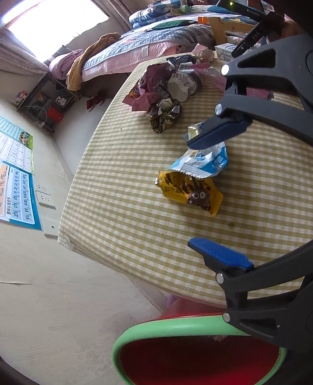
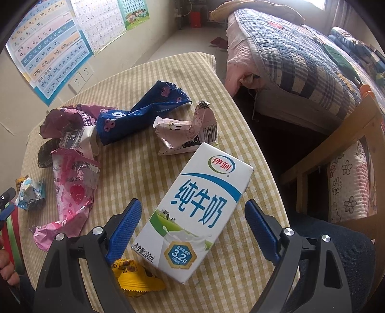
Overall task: Collect trash
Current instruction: 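Move both open tools back toward the remaining wrappers and milk carton, then close the left tool on the yellow snack wrapper while the right tool grasps the milk carton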
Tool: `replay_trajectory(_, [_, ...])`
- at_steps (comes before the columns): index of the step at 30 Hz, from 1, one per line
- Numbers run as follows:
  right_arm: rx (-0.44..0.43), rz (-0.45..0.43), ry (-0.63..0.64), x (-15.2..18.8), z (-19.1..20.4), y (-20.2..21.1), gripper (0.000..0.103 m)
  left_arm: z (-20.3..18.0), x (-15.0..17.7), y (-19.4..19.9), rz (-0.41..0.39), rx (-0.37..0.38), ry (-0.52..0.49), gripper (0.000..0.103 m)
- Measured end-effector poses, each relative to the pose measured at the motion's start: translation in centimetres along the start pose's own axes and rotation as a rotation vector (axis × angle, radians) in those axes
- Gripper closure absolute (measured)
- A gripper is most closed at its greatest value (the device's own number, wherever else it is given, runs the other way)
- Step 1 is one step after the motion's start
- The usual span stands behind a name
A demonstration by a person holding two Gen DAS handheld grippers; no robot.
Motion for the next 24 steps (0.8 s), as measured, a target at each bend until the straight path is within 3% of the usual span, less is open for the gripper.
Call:
replay_trajectory(5, [0.007,0.004,0.017,-0.3,0.5,-0.5,0.018,0.7,-1.2,-1.3,0.015,0.001,0.034,0.050])
replay_trajectory(13, [0.008,0.019,0.012,-0.6,0.4,-1.2,0.019,0.2,-1.1,-2.8,0.064,0.029,0.010,0.090])
replay_trajectory(18, [-0.012,0.010,0.021,-0.7,0.5,-0.8,0.039,-0.2,-0.9,-1.8,0.051,0.044,0.000,0.098])
replay_trajectory(24, [-0.008,-0.026,0.043,-0.9,1.1,0.9,0.045,-0.5,-0.5,0.8,0.011,0.047,-0.014,0.098])
Point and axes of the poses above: each gripper's, at about its wrist camera, not at the fingertips, and y roughly against the way its jaws point, z to its left, x to its underside, the point moved 1 cm from there along -y, roughly the way its jaws point, and after that the axes turned 15 degrees about y, right-handed, at the moved point
